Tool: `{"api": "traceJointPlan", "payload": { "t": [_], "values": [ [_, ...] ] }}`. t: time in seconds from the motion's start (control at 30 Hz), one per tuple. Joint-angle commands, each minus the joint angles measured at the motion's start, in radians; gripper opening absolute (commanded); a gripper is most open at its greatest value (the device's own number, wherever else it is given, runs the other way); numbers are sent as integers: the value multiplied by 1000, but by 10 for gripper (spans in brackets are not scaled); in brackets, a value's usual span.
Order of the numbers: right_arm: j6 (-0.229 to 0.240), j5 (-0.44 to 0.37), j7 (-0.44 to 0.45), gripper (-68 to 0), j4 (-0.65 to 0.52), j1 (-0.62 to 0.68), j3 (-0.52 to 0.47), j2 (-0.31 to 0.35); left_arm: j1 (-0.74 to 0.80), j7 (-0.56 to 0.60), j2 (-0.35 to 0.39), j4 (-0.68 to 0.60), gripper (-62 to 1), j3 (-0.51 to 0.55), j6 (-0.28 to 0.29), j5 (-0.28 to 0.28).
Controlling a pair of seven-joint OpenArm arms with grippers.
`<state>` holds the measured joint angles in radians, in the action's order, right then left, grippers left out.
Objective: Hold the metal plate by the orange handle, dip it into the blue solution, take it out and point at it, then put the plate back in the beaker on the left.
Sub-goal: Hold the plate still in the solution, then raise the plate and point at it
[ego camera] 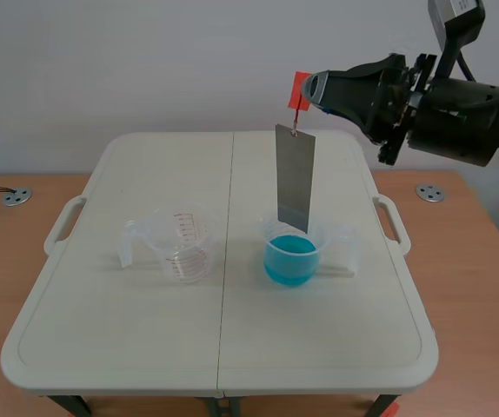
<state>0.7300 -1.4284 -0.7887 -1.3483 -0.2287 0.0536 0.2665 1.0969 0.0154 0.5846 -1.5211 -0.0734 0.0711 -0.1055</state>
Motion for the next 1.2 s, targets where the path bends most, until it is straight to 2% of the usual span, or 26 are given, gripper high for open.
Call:
{"api": "traceJointPlan", "payload": {
  "t": [0.0, 0.23, 0.33, 0.5, 0.6, 0.8, 1.17],
  "values": [
    [16, -50, 8, -660, -35, -18, -10, 13, -3, -14, 0, -64, -590, 33, -6, -2],
    [14, -87, -8, -660, -95, -18, -24, 13, -3, -42, 0, -254, -590, 134, -6, -2],
    [-8, -87, -10, -660, -118, -18, -45, 13, -23, -43, 0, -326, -590, 154, -6, -2],
    [-9, -87, -11, -660, -142, -18, -68, 13, -119, -42, 0, -370, -590, 150, 4, -6],
    [-27, -87, -15, -660, -148, -18, -68, 13, -203, -43, 0, -372, -590, 138, 10, -7],
    [-27, -87, -14, -660, -149, -18, -68, 13, -403, -69, 0, -372, -590, 49, 24, -6],
    [-27, -87, -18, -660, -149, -18, -68, 13, -787, -157, -16, -332, -590, -232, 29, -6]
  ]
}}
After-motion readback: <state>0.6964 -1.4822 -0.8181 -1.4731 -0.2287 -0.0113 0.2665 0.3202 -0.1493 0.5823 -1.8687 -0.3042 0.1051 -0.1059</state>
